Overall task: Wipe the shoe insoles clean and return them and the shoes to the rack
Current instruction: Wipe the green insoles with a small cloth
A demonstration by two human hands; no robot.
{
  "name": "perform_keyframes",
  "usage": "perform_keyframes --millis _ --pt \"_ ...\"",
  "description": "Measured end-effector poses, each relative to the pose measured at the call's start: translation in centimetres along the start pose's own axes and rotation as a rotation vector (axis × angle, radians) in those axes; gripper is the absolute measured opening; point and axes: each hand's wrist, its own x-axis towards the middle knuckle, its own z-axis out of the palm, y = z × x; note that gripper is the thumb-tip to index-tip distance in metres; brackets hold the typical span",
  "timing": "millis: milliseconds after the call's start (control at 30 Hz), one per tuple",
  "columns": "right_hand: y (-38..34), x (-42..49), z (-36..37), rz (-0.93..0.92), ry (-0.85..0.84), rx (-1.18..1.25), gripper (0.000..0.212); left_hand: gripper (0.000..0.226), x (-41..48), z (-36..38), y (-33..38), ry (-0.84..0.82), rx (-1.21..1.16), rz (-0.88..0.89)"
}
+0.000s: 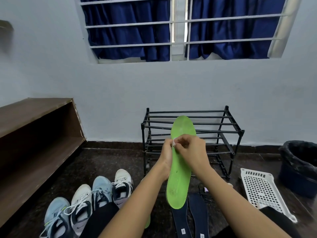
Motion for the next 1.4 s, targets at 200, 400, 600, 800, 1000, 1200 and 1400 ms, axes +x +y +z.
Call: perform_keyframes --millis 200,400,600,800,1000,1200,1400 --pt "-1.0 -1.0 1.1 -0.069 -0.069 -0.032 0.015 0.06 0.4 -1.0 1.1 0.076 0.018 0.038" --pt "-1.1 -1.1 0.8 -0.049 -0.134 -0.046 0.012 0.06 0.9 -1.3 1.4 0.084 -0.04 0.024" --pt "-0.1 -0.7 0.3 -0.008 -0.096 -0.029 0.017 0.059 0.6 -0.4 0.3 0.043 0.048 0.012" --pt "0.6 -0.3 -0.3 0.036 -0.01 -0.003 0.017 0.051 -0.3 0.6 -0.7 0.01 0.099 -0.03" --pt "-0.8 -1.8 0.5 -0.022 -0.102 -0.029 0.019 0.064 -0.5 -0.3 0.4 0.055 0.029 0.007" --pt "-0.9 -1.7 0.4 0.0 -0.094 0.064 0.016 0.064 -0.5 -0.4 0.8 0.069 -0.011 0.026" --pt "0.4 -0.1 0.0 0.032 -0.006 0.007 0.014 0.052 -1.1 1.0 -0.4 0.001 0.003 -0.025"
